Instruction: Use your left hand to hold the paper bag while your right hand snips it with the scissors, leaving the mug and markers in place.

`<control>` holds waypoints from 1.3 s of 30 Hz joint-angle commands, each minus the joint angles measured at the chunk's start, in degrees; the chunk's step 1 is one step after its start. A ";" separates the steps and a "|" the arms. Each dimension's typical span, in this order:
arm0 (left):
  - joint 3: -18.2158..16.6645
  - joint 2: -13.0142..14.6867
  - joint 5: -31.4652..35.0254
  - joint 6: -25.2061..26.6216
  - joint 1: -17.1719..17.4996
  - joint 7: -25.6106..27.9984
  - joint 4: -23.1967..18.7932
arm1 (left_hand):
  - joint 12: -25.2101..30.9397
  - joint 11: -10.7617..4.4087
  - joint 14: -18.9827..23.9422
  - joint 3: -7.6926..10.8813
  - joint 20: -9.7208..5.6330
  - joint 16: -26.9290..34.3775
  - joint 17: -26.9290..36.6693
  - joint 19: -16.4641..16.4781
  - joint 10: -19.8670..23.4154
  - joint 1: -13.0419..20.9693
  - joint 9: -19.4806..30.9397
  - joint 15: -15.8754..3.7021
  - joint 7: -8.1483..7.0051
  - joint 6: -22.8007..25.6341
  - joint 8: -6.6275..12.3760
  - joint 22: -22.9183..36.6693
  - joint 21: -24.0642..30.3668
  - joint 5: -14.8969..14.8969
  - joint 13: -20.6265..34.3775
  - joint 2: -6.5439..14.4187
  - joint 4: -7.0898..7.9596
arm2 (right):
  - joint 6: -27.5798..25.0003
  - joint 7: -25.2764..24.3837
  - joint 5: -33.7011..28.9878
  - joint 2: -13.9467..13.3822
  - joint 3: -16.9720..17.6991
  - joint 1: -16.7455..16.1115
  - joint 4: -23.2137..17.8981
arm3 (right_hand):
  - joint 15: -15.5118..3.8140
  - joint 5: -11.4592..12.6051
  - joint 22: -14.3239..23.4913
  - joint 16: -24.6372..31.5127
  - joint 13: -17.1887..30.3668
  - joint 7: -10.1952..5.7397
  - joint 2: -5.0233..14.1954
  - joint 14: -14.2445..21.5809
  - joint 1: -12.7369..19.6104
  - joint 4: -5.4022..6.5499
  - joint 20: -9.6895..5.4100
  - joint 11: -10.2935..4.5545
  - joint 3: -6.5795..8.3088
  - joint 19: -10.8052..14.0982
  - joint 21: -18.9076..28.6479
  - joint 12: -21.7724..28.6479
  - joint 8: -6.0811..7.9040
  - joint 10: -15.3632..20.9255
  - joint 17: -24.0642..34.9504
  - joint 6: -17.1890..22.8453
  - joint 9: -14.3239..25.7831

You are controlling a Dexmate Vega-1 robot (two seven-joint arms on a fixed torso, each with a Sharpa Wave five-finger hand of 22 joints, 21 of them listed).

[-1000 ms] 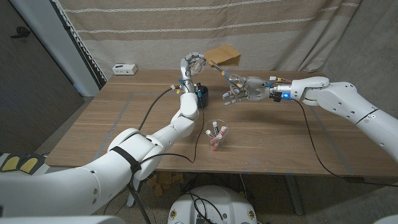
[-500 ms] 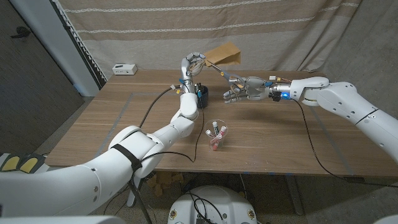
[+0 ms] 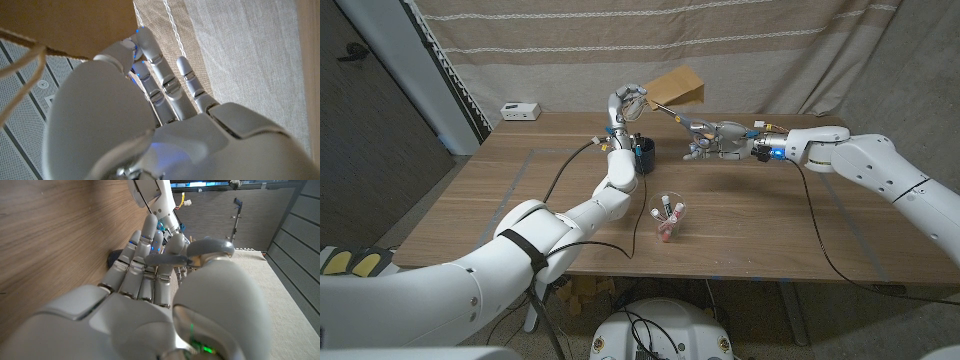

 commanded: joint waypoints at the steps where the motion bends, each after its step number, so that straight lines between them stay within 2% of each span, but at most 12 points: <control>1: 0.04 0.26 0.33 -0.13 0.02 1.21 -0.29 | -0.01 0.23 0.22 0.52 -7.79 0.04 0.15 -0.28 0.31 -0.02 0.16 0.01 0.14 -0.16 0.50 -0.03 0.55 -0.22 0.05 -0.24 -0.16 | -0.78 -2.34 2.29 0.60 0.89 -1.10 -0.30 | -8.35 0.00 3.95 10.20 3.77 -0.09 12.12 5.23 13.57 0.43 -1.56 -11.64 -1.56 0.37 4.08 11.66 5.42 10.21 10.22 -0.96 9.71; 2: 0.06 0.29 0.40 -0.13 0.07 1.33 -0.40 | 0.03 0.23 0.17 0.53 -7.81 0.01 0.10 -0.27 0.34 -0.02 0.16 0.01 0.19 -0.12 0.52 -0.01 0.59 -0.24 0.09 -0.24 -0.17 | -0.66 -2.57 2.77 0.76 1.17 -1.44 -0.31 | -8.28 0.08 5.06 12.44 4.93 -0.08 12.19 4.05 13.68 0.41 -1.77 -9.22 -1.88 0.19 5.18 12.19 5.21 10.31 12.75 -1.21 10.08; 3: 0.06 0.32 0.49 -0.12 0.16 1.49 -0.56 | -0.03 0.22 0.11 0.57 -7.80 -0.06 0.04 -0.28 0.27 -0.03 0.18 0.01 0.37 -0.27 0.49 -0.02 0.60 -0.27 0.04 -0.24 -0.17 | -0.88 -3.19 3.32 0.78 1.49 -1.78 -0.51 | -8.33 0.15 6.51 15.82 5.01 -0.07 12.30 3.10 13.86 0.42 -2.47 -8.21 -2.21 0.64 6.94 11.98 4.97 10.47 16.37 -1.39 10.56; 8: -0.05 0.52 0.85 0.04 0.46 2.41 -1.21 | -0.03 0.22 0.13 0.71 -7.79 -0.03 0.03 -0.27 0.22 -0.07 0.12 0.01 0.29 -0.33 0.48 -0.02 0.71 -0.37 0.05 -0.22 -0.15 | -0.53 -3.58 3.84 0.48 2.00 -2.65 -0.95 | -8.56 0.63 8.76 19.55 5.52 0.03 12.56 1.33 14.67 0.30 -3.01 -7.62 -2.13 0.89 9.70 12.13 4.64 11.26 19.99 -1.30 11.12; 25: -0.53 1.99 2.66 2.07 2.62 4.87 -5.93 | -0.12 0.24 -0.02 1.10 -7.93 -0.11 -0.05 -0.62 -0.16 -0.21 0.54 0.00 0.26 -0.47 0.88 -0.02 1.17 -0.78 0.08 -0.25 -0.19 | 1.22 -4.31 5.40 -0.48 3.90 -5.58 -2.07 | -8.82 1.24 11.84 21.46 4.88 0.09 12.52 -0.38 15.21 0.61 -3.44 -7.28 -2.23 -0.36 13.80 11.58 4.43 12.18 19.50 0.04 11.95; 26: -0.60 2.06 2.70 2.14 2.73 4.91 -6.16 | -0.06 0.25 0.01 1.14 -7.90 -0.06 0.01 -0.61 -0.12 -0.25 0.47 0.00 0.25 -0.51 0.84 -0.02 1.21 -0.80 0.15 -0.21 -0.15 | 1.13 -4.53 5.55 -0.53 3.98 -5.68 -2.19 | -8.83 1.25 11.95 21.53 4.94 0.09 12.52 -0.39 15.22 0.63 -3.43 -7.22 -2.25 -0.47 13.95 11.62 4.10 12.22 19.44 -0.24 11.67; 30: -0.82 2.22 2.98 2.23 2.93 5.22 -6.53 | -0.10 0.26 -0.07 1.22 -7.98 -0.13 -0.02 -0.73 -0.12 -0.25 0.26 0.00 0.30 -0.66 0.72 -0.02 1.38 -0.94 0.06 -0.20 -0.17 | 1.61 -4.59 5.55 -0.61 4.14 -6.08 -2.43 | -8.84 1.28 12.30 21.71 4.99 0.10 12.50 -0.48 15.20 0.72 -3.42 -7.33 -2.32 -0.72 14.52 11.59 4.19 12.21 19.16 0.06 11.93; 34: -1.13 2.47 3.03 2.40 3.32 5.34 -7.22 | -0.13 0.27 -0.07 1.38 -7.99 -0.18 -0.07 -0.81 -0.24 -0.24 0.67 0.00 0.16 -0.55 1.07 -0.06 1.44 -1.01 0.05 -0.20 -0.20 | 1.82 -4.64 5.67 -0.54 4.17 -6.20 -2.56 | -8.86 1.28 12.72 21.80 4.59 0.13 12.47 -0.64 15.14 0.84 -3.49 -7.09 -2.42 -1.01 15.24 11.38 3.71 12.50 18.65 -0.09 11.64; 36: -1.38 2.66 2.85 2.53 3.58 5.23 -7.56 | -0.11 0.27 -0.05 1.40 -7.97 -0.16 -0.02 -0.83 -0.21 -0.29 0.51 0.00 0.13 -0.64 0.96 -0.06 1.50 -1.05 0.06 -0.21 -0.17 | 1.85 -4.95 5.64 -0.48 4.13 -6.23 -2.78 | -8.87 1.25 12.92 21.96 3.96 0.15 12.43 -0.54 15.07 0.91 -3.58 -7.72 -2.51 -1.38 15.54 10.99 3.49 12.62 18.44 -0.13 11.51; 39: -1.68 2.65 2.54 2.31 3.50 4.89 -7.11 | -0.12 0.27 -0.17 1.50 -8.02 -0.25 -0.07 -0.86 -0.24 -0.23 0.68 -0.01 0.28 -0.85 1.02 -0.06 1.58 -1.10 0.06 -0.20 -0.21 | 1.77 -5.48 5.62 -0.49 4.10 -6.28 -3.16 | -8.87 1.25 13.18 22.06 4.01 0.15 12.43 -0.59 15.05 0.96 -3.66 -7.50 -2.58 -1.56 16.06 11.01 3.36 12.70 18.10 -0.02 11.50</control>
